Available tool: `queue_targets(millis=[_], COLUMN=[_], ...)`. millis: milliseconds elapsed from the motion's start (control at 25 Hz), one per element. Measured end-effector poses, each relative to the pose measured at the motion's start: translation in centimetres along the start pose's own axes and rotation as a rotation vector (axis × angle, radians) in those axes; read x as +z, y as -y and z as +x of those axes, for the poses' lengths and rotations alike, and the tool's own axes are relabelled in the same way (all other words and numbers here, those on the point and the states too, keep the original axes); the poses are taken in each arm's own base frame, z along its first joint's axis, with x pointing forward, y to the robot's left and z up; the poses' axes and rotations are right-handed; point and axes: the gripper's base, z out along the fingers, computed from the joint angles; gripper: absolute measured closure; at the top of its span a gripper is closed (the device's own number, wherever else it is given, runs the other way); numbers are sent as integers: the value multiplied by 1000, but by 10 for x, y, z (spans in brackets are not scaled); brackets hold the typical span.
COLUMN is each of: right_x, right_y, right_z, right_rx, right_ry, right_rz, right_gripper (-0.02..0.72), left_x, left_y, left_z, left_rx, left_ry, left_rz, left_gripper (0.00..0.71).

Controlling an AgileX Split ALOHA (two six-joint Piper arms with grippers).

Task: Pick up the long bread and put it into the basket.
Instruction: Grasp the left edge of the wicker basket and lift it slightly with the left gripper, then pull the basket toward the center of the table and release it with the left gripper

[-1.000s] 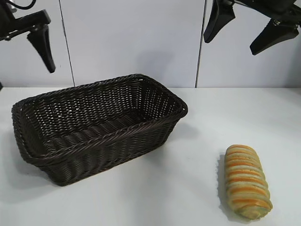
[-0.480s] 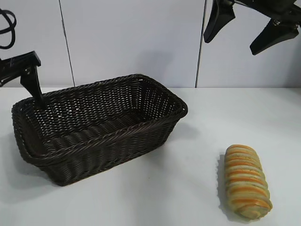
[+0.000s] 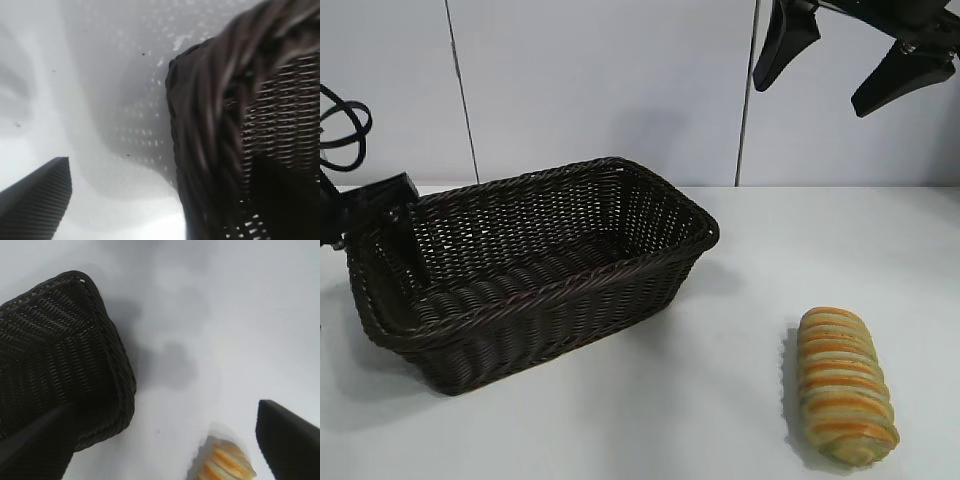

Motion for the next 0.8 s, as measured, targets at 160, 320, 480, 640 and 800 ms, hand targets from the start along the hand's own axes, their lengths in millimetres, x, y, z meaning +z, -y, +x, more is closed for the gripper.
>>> queue_targets(millis=[160,320,480,640,800], right_x=[0,0,0,0,0], right_y=[0,0,0,0,0], right_z=[0,0,0,0,0], right_rx=[0,0,0,0,0], right_ry=[0,0,0,0,0], right_rz=[0,0,0,0,0], right_gripper=[8,8,8,8,8], left_x=[0,0,-2,-12,-28], left_y=[1,1,4,17,32], left_z=[-1,-1,-4,-14,-27], left_rx=[-14,-12,0,50,115], left_ry=[14,16,5,-8,-16], left_rz=[12,12,18,37,53], left_gripper=[451,450,450,451,455])
